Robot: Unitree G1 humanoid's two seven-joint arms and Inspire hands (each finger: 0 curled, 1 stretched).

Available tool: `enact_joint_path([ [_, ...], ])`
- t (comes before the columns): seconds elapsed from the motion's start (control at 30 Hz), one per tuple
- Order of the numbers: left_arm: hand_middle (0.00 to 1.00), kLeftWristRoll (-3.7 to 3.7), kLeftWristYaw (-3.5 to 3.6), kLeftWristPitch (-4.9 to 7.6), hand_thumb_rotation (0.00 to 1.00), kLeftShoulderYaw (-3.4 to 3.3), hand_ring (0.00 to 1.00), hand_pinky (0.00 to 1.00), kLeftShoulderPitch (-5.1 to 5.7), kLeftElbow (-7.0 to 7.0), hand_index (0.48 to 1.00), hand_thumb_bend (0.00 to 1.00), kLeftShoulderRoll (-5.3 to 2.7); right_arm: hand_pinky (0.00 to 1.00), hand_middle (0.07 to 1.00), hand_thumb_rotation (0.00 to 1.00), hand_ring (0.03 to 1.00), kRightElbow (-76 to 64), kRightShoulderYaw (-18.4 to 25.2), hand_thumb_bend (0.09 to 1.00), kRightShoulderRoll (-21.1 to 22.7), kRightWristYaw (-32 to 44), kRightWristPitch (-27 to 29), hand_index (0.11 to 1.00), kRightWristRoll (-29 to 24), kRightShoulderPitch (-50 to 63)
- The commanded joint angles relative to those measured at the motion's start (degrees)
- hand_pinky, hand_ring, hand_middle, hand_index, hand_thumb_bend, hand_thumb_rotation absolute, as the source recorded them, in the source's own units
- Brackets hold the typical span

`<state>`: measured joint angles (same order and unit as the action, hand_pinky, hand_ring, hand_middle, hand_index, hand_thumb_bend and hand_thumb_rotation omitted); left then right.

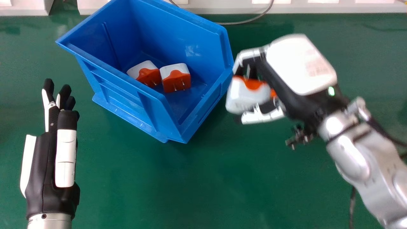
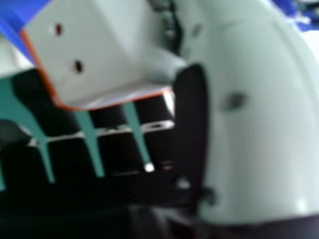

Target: Pick all objects and put in blue box

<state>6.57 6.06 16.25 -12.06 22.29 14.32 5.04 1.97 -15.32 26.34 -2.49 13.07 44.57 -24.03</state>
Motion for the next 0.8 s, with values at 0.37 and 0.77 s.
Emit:
enact_joint_path([
  [0.37, 1.00, -0.45, 0.11, 2.11, 1.00, -0.33, 1.00, 1.00, 1.50, 0.75, 1.000, 0.91, 0.21, 0.11, 0.226, 0.15, 0.155, 24.41, -6.45, 0.480, -10.58, -4.94, 1.28, 0.471, 2.36, -25.93],
  [0.77, 1.00, -0.86, -0.06, 3.56, 0.99, -0.34, 1.00, 1.00, 2.13, 0.04, 1.000, 0.92, 0.03, 0.36, 0.556, 0.15, 0.494, 54.39, -14.24, 0.487, -21.74, -4.12, -5.30, 0.489, 3.76, -44.97],
])
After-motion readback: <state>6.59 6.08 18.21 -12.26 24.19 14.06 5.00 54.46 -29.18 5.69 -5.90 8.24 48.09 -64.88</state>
